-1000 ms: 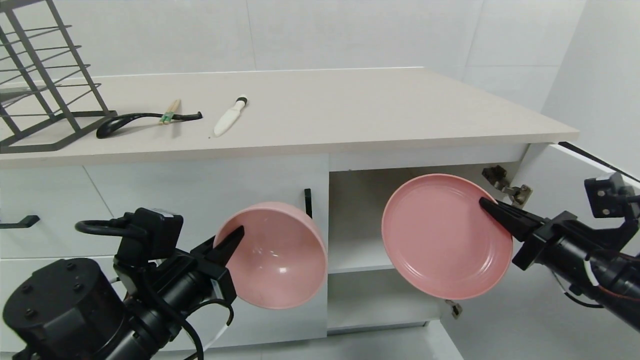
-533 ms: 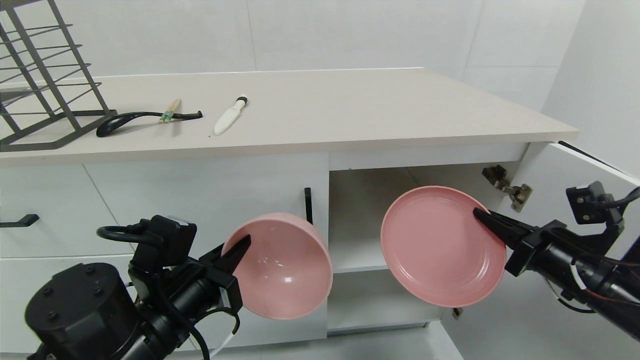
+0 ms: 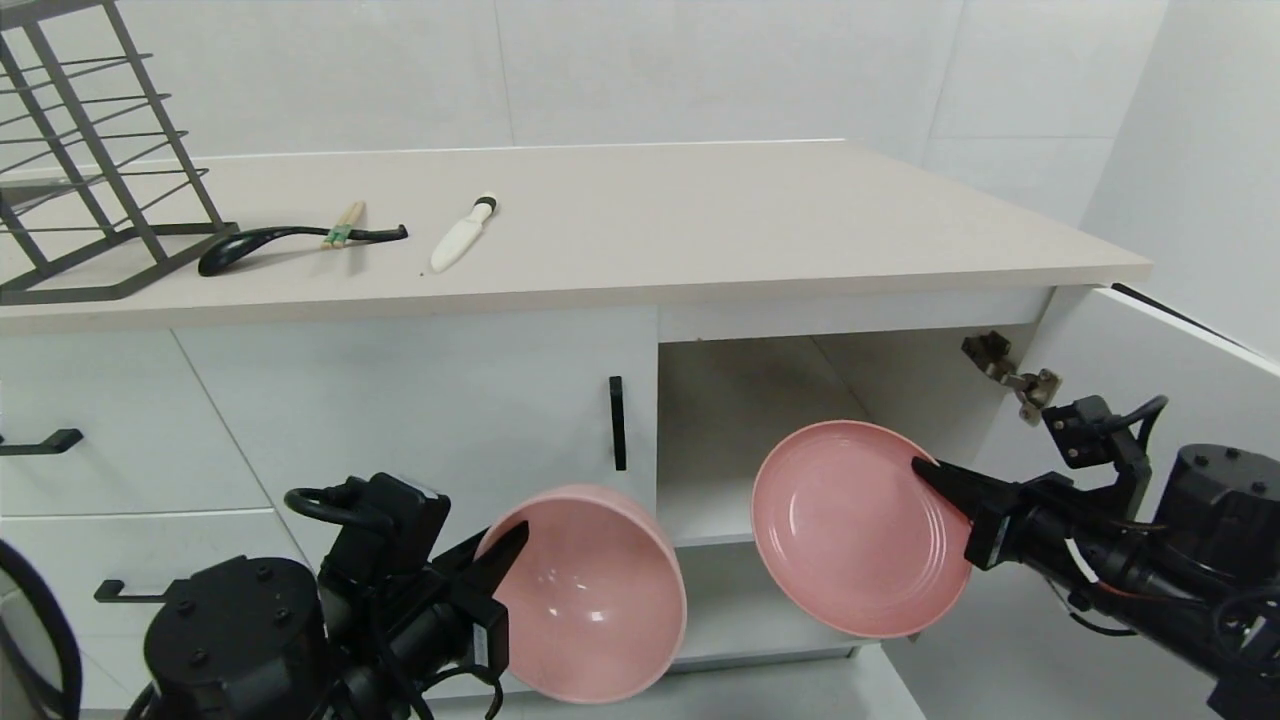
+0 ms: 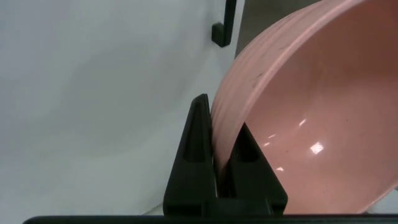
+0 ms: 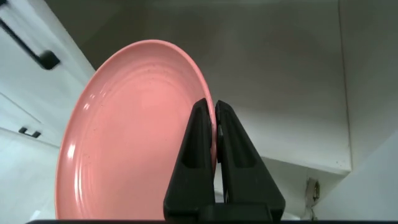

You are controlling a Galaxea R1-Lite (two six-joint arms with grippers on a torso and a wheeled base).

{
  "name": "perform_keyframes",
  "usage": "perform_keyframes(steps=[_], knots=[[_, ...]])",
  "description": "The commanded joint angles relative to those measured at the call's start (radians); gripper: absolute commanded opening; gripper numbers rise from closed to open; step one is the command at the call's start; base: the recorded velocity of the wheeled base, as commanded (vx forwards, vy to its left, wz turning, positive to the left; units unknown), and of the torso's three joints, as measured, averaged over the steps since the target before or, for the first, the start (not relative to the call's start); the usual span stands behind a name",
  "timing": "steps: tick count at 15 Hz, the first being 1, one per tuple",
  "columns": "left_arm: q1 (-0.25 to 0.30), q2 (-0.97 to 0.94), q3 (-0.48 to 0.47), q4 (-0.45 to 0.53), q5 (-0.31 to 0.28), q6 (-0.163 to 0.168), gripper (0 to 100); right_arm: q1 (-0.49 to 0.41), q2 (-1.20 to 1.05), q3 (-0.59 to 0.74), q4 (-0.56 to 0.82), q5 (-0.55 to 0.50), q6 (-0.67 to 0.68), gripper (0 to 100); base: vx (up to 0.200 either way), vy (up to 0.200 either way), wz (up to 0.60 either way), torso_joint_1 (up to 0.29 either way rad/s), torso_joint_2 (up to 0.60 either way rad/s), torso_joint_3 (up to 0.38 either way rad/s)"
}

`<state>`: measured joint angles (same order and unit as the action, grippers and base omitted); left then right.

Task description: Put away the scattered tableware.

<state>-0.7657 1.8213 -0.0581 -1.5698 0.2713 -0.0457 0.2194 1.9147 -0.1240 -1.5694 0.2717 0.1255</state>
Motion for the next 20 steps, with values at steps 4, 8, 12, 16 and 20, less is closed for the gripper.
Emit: perform_keyframes(steps=[4,8,12,16,20], knots=[[-0.012,0.085,0.009,-0.001,-0.001,0.001,0,-0.003,0.188,-0.077,-0.001,0.000,0.002,0,0.150,0.000,0.00,-0.003,0.00,0.005],[-0.079,0.092,0.038,-0.001,0.005,0.001,0,-0.008,0.248,-0.098,-0.001,0.000,0.003,0,0.100,0.000,0.00,-0.002,0.00,0.004],[-0.107,0.081,0.052,-0.001,0.003,0.001,0,-0.003,0.287,-0.098,-0.001,0.000,0.006,0,0.000,0.000,0.00,0.000,0.00,0.000],[-0.107,0.081,0.049,-0.001,0.005,0.001,0,-0.002,0.365,-0.135,-0.001,0.000,0.017,0,0.000,0.000,0.00,0.000,0.00,0.000],[-0.107,0.085,0.049,-0.001,0.005,0.001,0,0.008,0.458,-0.218,-0.001,0.000,0.022,0,0.000,0.000,0.00,0.000,0.00,0.000]])
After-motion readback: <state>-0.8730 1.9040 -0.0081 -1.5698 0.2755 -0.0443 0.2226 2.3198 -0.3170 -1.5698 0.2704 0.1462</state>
